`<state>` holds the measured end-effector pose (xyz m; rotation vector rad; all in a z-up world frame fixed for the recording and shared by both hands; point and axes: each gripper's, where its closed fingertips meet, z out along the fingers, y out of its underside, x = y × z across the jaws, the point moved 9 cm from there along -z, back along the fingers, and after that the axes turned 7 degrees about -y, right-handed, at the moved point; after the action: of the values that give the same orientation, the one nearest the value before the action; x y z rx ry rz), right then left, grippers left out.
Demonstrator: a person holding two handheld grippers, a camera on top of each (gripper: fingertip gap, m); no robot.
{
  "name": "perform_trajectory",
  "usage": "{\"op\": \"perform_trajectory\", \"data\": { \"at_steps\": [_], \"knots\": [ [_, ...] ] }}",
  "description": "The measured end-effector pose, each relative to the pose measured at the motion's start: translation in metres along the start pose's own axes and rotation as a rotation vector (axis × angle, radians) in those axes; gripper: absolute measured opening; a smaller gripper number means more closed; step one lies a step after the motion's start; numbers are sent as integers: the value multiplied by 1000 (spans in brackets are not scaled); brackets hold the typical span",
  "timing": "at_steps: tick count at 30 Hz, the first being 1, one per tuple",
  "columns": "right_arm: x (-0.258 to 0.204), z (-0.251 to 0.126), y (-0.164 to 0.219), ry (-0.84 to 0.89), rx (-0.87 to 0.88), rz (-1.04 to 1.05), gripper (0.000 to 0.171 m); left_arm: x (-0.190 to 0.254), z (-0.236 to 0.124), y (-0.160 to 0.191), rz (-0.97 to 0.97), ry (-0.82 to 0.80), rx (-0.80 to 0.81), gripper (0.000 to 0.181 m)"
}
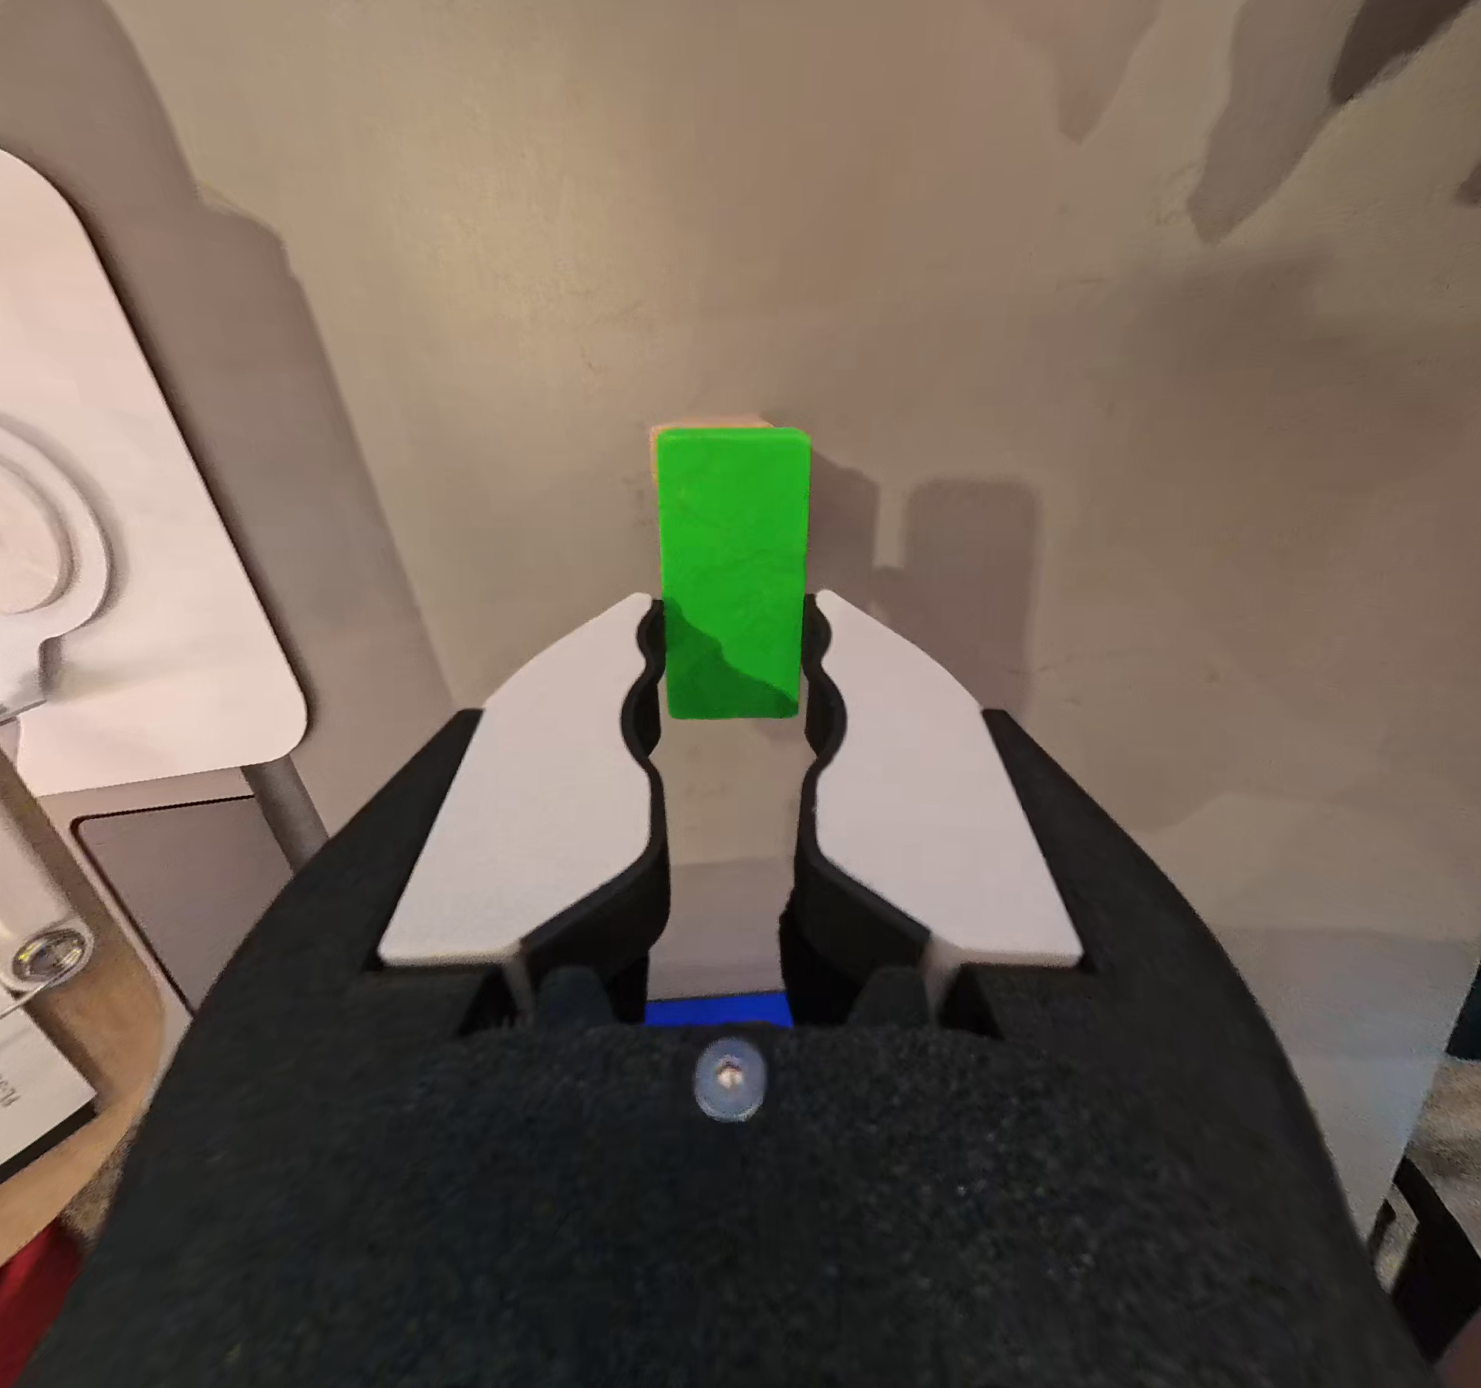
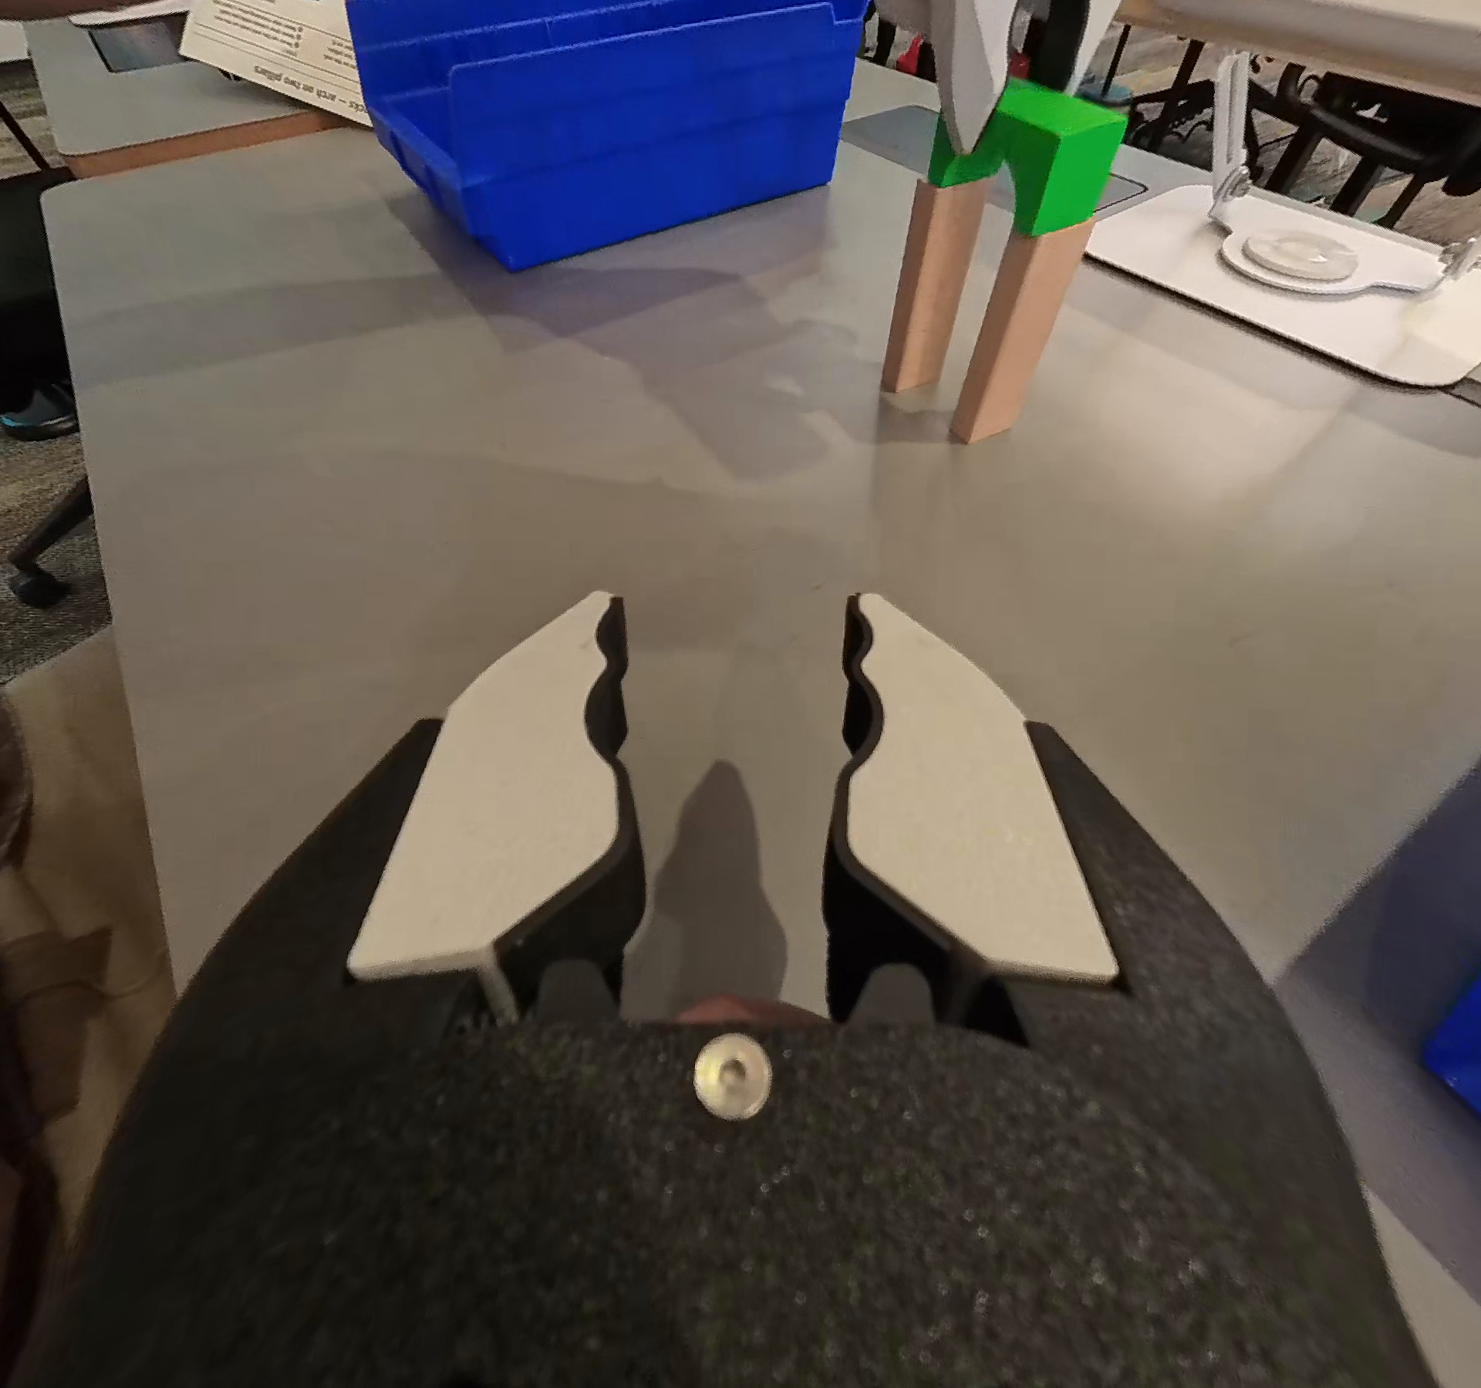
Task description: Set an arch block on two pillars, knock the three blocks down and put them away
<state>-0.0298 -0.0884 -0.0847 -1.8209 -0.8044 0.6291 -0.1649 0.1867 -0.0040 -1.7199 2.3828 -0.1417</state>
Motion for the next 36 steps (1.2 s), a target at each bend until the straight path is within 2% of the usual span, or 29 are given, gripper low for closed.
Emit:
{"op": "perform_trajectory", "data": {
  "at_steps": [6, 9, 14, 17, 20, 22, 24, 26, 28, 30, 31, 33, 34, 36],
  "knots": [
    [-4, 0, -3, -21, 2, -11, 52, 0, 0, -2, 9, 12, -14, 33],
    [-4, 0, -2, -19, -2, -14, 52, -1, -2, -2, -1, -22, -32, 55],
    [-4, -1, -3, -27, 11, 2, 52, 4, -27, 2, -35, -94, 6, 62],
    [-3, -1, -4, -31, 33, 23, 51, 26, -68, 6, -149, -186, 218, 59],
    [-1, -3, -6, -9, 42, 26, 51, 71, -91, 23, -483, -368, 595, 43],
    [0, -4, -6, 11, 37, 22, 51, 116, -73, 46, -803, -439, 814, 44],
    [1, -4, -5, 41, 23, 25, 51, 168, -34, 68, -1058, -390, 942, 44],
    [3, -4, -3, 68, 9, 32, 51, 218, 3, 83, -1217, -326, 1028, 45],
    [5, -3, 0, 97, -22, 48, 51, 256, 26, 94, -1249, -346, 1063, 45],
    [6, -3, 1, 112, -48, 36, 50, 281, 32, 103, -1217, -379, 1123, 45],
    [8, -4, 0, 128, -68, 18, 50, 286, 23, 106, -1211, -339, 1203, 41],
    [10, -5, -2, 158, -83, -7, 51, 292, -4, 111, -1124, -271, 1343, 46],
    [11, -5, -3, 163, -84, -10, 51, 296, -8, 115, -1076, -343, 1333, 45],
    [11, -5, -4, 174, -92, -6, 51, 301, 0, 126, -1030, -558, 1207, 47]
  ]
}}
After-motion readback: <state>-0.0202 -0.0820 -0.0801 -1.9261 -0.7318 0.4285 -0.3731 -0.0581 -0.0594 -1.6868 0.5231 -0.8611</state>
